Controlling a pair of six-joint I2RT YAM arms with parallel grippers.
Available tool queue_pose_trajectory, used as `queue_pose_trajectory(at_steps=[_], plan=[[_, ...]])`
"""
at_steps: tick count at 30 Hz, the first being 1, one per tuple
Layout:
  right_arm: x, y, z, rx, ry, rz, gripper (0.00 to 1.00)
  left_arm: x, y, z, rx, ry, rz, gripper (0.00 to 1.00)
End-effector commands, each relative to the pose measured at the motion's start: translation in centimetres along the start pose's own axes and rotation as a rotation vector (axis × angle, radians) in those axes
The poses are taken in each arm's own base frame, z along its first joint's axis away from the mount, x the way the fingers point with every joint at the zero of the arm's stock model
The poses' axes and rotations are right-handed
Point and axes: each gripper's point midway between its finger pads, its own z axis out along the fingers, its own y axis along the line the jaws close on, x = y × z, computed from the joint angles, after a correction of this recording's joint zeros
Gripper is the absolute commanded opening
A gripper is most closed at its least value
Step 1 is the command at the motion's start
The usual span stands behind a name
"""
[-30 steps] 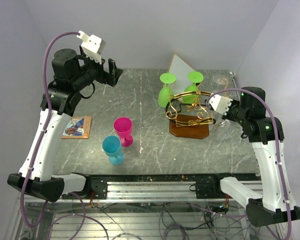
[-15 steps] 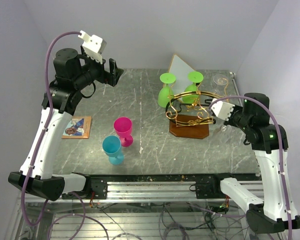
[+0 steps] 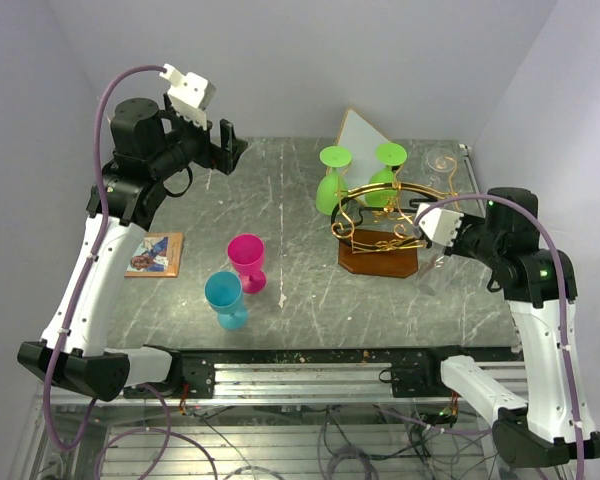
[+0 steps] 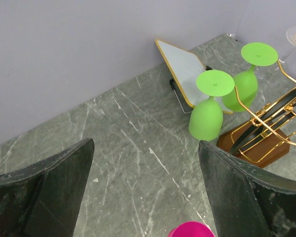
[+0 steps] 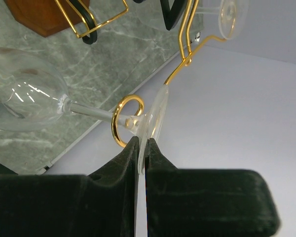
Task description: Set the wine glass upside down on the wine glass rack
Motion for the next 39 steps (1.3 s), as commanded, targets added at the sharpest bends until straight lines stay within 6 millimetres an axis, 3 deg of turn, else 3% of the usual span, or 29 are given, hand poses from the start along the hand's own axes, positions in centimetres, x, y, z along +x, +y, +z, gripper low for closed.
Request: queue_pose_trajectory(at_steps=[1,26,39], plan=[[-1.1,-1.0,-0.1,0.028,-0.049,-0.014,0.00,-0.7,0.7,-0.2,-0.024,-0.033,0.026,0.97],[-1.0,0.5,0.8,-0.022,-0.050,0.020,0.15,-0.6,1.1,-0.3,-0.035,-0.030,0.036,0.97],[-1.8,0.3,0.4,-0.028,-0.089,0.038,0.28,-0.4,1.1,-0.1,-0.031,-0.025,0.038,0.97]])
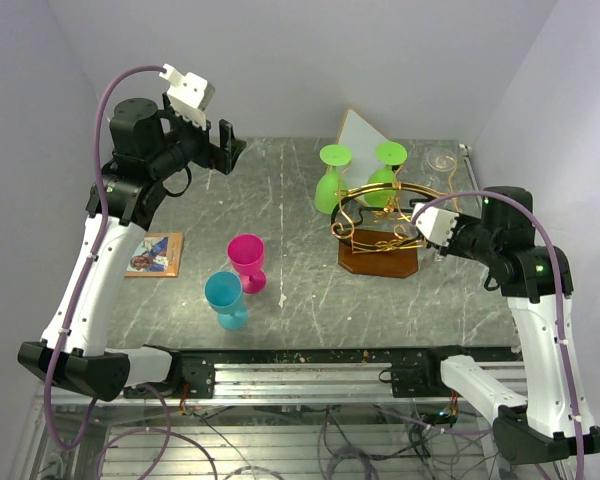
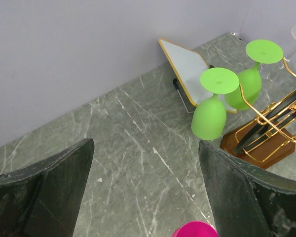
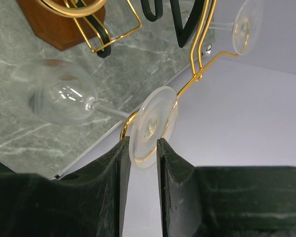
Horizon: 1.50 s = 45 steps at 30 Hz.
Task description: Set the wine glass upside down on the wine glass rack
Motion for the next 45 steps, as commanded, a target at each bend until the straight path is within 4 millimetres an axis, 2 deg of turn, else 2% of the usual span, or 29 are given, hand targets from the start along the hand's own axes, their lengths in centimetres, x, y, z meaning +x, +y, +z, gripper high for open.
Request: queue_pose_trajectory(at_steps=[1,13,18,21,25,29,34,39,45], plan=[[-1.1,-0.6,-0.7,0.022,-0.050,0.017,0.29,-0.5,0.7,0.0,-0.024,-0.025,0.023,0.97],[-2.4,-0.3,-1.4,0.002,-0.129,0.022,0.43,-0.3,0.9,-0.1,-0.032,-0.019,0.034,0.98],[-3.7,-0.6,-2.1,0.008,-0.196,0.028,0.47,-0.1,1.1,-0.1,-0.040,-0.014,0.041,0.98],[-4.9,-1.6,-2.8,0.043,-0.253,0.062,0.52,0.3,1.2,0.0,-0.043,-0.005,0.045,0.98],[-6.4,-3.5,-3.8,0.105,-0.325,0.195,0.51,1.2,1.2,0.1,-0.037,0.023,0.063,0.97],[-8.0,-6.0,-4.9,0.170,-0.409,0.295,0.53,3.4,1.0,0.0,-0.012,0.092,0.108,0.96],[-10.1,-8.6,-5.3,0.217,-0.510,0.378,0.56,7.3,0.3,-0.7,0.056,0.224,0.189,0.96],[-11.4,-11.0,-4.2,0.247,-0.567,0.436,0.60,11.8,-0.4,-1.6,0.127,0.365,0.249,0.95],[-12.4,-13.2,-2.2,0.288,-0.621,0.520,0.64,16.0,-1.7,-2.4,0.226,0.490,0.289,0.95]])
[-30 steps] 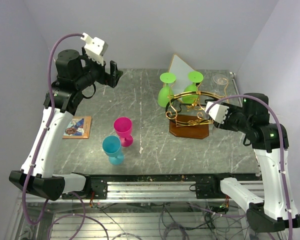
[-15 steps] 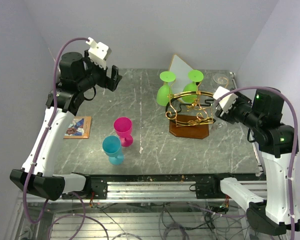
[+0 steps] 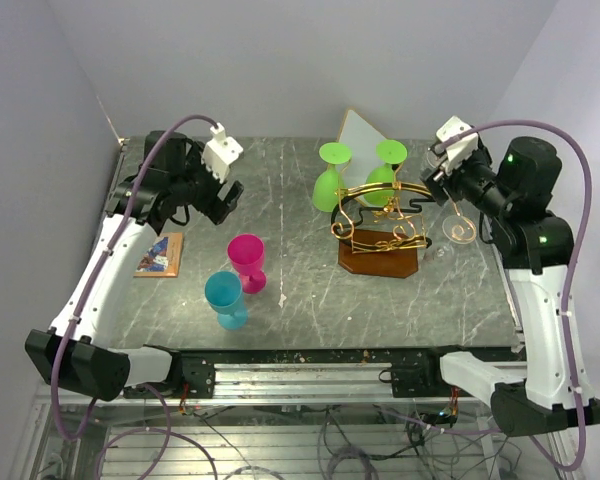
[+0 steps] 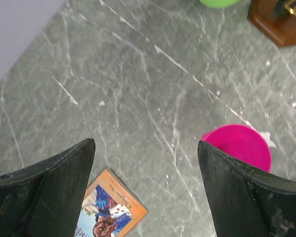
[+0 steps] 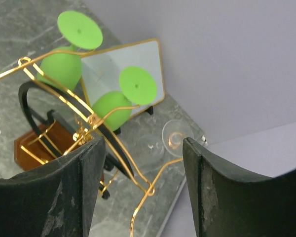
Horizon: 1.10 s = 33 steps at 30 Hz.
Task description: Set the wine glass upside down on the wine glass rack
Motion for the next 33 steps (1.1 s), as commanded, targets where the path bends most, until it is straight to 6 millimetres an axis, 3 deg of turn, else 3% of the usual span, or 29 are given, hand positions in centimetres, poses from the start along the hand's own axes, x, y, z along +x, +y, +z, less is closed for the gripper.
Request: queue_pose_trajectory(at_steps=[1,7,14,18,26,33], plan=[[-1.9,-1.3,2.0,0.062,-0.111,0.080,0.65,3.0,-2.5,0.6,0.127,0.096,0.079,0.95],[-1.5,0.4,4.6,-0.006,-0.160,0.177,0.67,6.9,-5.2,2.8,0.246,0.233,0.088,0.94],[-1.0,2.1,4.5,-0.067,-0.171,0.178,0.67,9.1,-7.2,5.2,0.345,0.299,0.033,0.85],[-0.6,2.1,4.3,-0.057,-0.161,0.164,0.67,9.8,-8.1,6.2,0.392,0.330,0.003,0.72],[-0.8,3.2,4.0,-0.114,-0.176,0.148,0.67,10.7,-8.8,6.7,0.431,0.369,0.007,0.35],[-0.5,3.3,4.3,-0.119,-0.167,0.142,0.68,8.8,-8.2,6.8,0.405,0.321,0.014,0.11]])
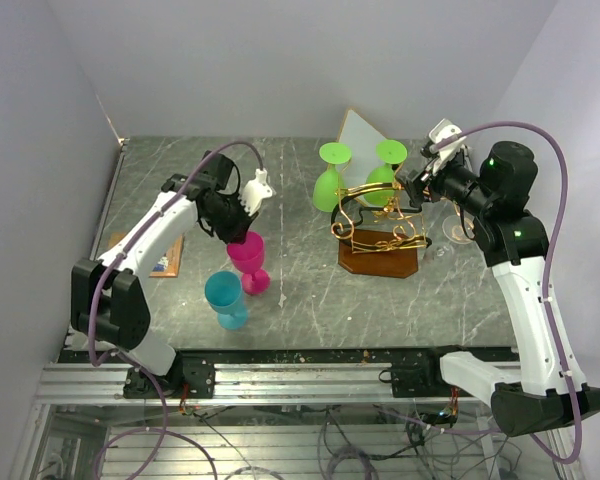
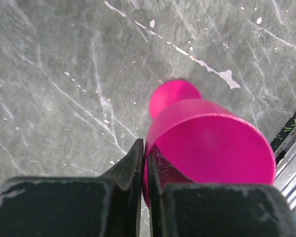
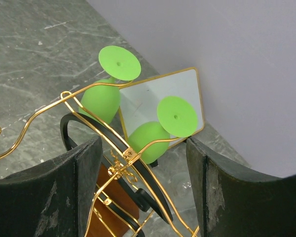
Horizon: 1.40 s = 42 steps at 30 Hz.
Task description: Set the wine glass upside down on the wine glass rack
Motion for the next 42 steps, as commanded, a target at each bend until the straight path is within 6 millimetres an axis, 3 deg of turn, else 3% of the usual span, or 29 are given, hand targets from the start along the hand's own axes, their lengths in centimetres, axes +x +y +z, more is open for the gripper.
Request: queue_pose_trajectory(at_steps=[1,7,12,18,25,30,34,42], plan=[[-0.1,0.2,0.0,-0.007,-0.006,-0.018,0.68,-3.1,0.2,-1.6,-0.023,-0.092,0.028,0.08],[-0.2,-0.8,-0.4,0.037,0.019,-0.046,0.72,-7.5,1.9,-5.7,-0.176,-0.247,0.048,0.07],[-0.1,-0.5,-0.1,0.011,0.030,-0.022,0.79,-11.2,2.3,-11.4,-0.301,-0.399,0.046,0.07],[-3.5,0.8,1.1,-0.090,-0.089,0.150,0.76,-15.8,0.7,-19.1,-0.395,-0.673,0.075,0.07],[-5.7,3.0,2.9,-0.249,-0.160,0.302,0.72,-20.4,-1.6,-24.8,-0.320,-0.874,0.010,0.07],[-7.7,5.5,4.3,-0.366,-0.198,0.406,0.68,-23.4,-3.9,-26.8,-0.150,-0.991,-0.076,0.07],[-9.3,6.9,5.1,-0.474,-0.243,0.535,0.66,-24.7,-4.3,-26.8,-0.073,-1.031,-0.124,0.07],[-8.7,8.2,7.6,-0.517,-0.213,0.676,0.59,-25.8,-4.0,-25.8,-0.033,-1.041,-0.151,0.07]])
